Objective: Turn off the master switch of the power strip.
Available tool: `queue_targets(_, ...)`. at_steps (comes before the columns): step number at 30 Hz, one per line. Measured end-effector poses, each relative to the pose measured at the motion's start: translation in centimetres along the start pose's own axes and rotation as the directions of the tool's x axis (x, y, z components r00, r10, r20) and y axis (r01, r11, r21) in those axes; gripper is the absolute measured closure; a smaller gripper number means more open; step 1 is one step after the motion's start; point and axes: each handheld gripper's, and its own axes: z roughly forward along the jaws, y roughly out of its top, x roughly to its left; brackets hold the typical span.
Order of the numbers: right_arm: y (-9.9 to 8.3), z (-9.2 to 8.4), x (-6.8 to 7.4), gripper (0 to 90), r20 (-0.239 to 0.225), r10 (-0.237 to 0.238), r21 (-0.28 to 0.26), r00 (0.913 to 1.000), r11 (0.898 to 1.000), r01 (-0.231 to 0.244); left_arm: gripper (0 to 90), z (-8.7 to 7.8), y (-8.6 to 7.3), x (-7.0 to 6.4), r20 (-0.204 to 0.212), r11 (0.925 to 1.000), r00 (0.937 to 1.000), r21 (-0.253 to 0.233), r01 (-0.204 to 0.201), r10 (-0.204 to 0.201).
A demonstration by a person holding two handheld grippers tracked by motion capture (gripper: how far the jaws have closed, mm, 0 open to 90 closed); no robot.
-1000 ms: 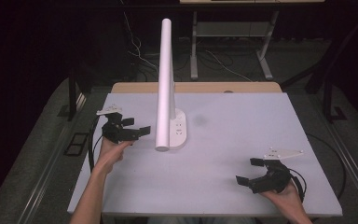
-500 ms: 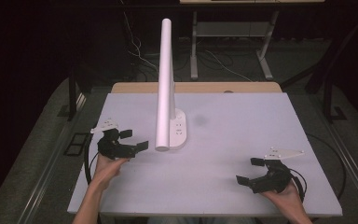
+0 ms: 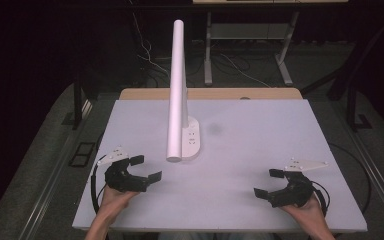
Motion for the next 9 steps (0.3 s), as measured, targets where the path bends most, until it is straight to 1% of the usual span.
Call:
queue_targets(3,0.0,-0.15,0.02,0.0,-0.001,0.002,-0.005,1.0,1.0,-0.002,0.0,-0.02,-0.32,-0.44,0.009,0.9999,0.9999,0.006,-0.012,0.012)
queue_targets(5,-0.02,-0.23,0.03,0.0,-0.001,0.005,-0.006,1.0,1.0,-0.005,0.0,0.07,-0.48,-0.73,0.015,0.9999,0.9998,0.004,-0.012,0.012)
queue_targets(9,-0.04,-0.32,0.04,0.0,-0.002,0.01,-0.009,1.0,1.0,-0.01,0.0,0.32,-0.71,-0.96,0.017,0.9997,0.9997,0.012,-0.02,0.02)
